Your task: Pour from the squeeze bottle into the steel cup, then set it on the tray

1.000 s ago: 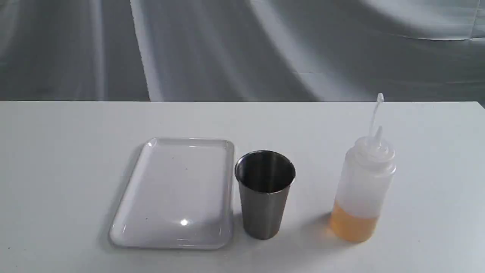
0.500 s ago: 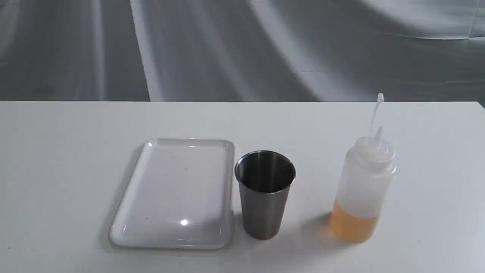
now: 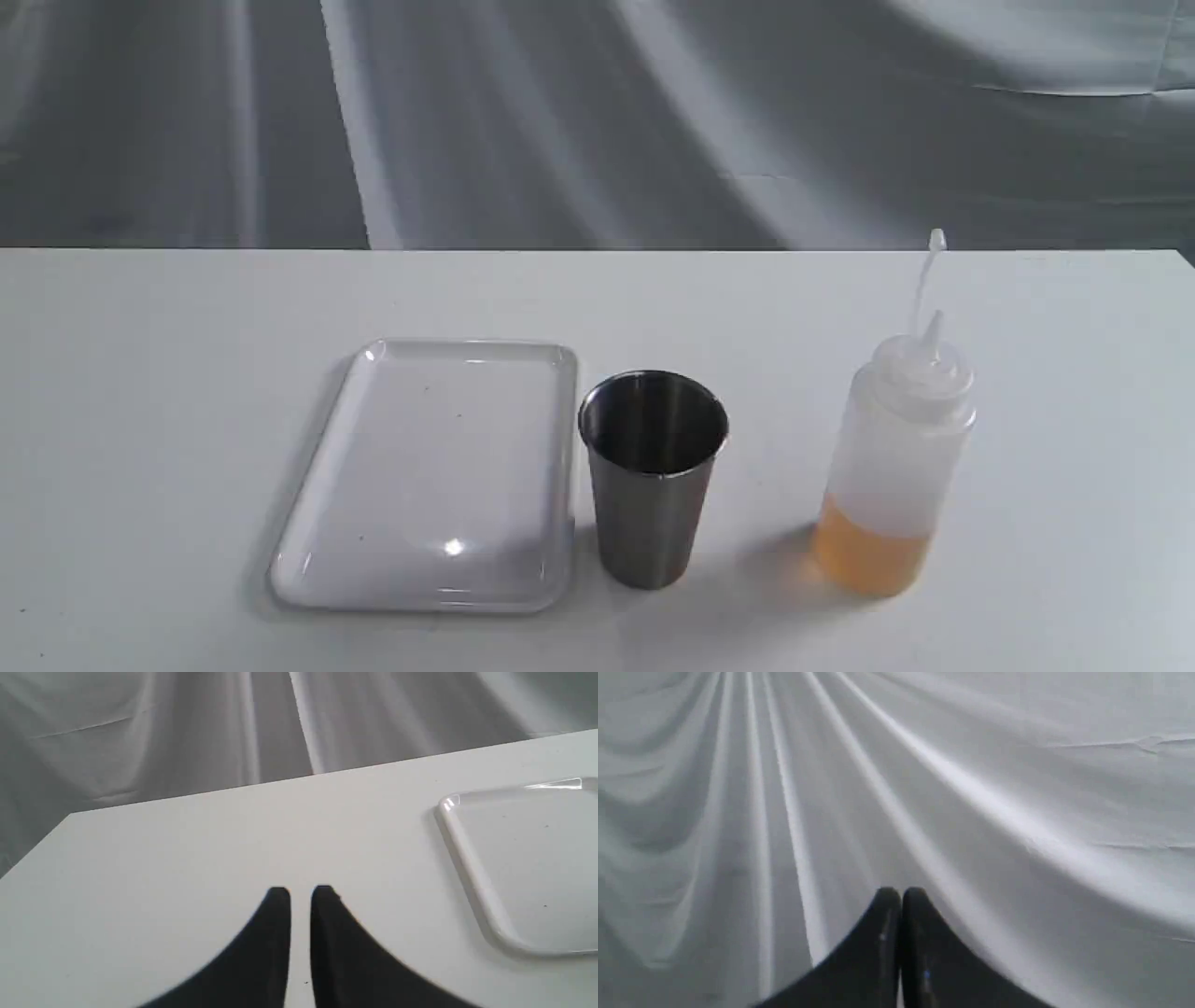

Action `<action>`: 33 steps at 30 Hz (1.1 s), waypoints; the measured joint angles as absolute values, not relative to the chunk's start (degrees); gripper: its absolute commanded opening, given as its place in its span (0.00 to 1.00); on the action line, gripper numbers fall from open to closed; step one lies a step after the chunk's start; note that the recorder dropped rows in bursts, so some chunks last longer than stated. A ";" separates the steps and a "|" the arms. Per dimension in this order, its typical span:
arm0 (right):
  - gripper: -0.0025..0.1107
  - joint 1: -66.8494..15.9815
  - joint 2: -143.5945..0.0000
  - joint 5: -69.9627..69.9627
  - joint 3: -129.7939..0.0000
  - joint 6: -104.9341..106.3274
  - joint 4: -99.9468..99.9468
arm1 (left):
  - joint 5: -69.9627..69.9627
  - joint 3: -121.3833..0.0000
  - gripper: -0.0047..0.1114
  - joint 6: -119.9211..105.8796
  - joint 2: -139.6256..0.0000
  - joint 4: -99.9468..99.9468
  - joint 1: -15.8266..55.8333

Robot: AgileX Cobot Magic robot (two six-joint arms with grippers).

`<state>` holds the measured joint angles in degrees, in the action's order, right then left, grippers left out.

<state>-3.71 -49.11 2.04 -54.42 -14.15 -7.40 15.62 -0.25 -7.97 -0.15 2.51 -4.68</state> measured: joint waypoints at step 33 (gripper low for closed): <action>0.02 -7.96 -49.23 -30.11 -12.89 -7.77 -4.47 | 15.62 -0.26 0.11 -7.97 -0.15 2.51 -4.68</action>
<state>-7.96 -49.23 -30.11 -12.89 -7.77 -4.47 15.62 -0.25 -7.97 -0.15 2.51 -4.68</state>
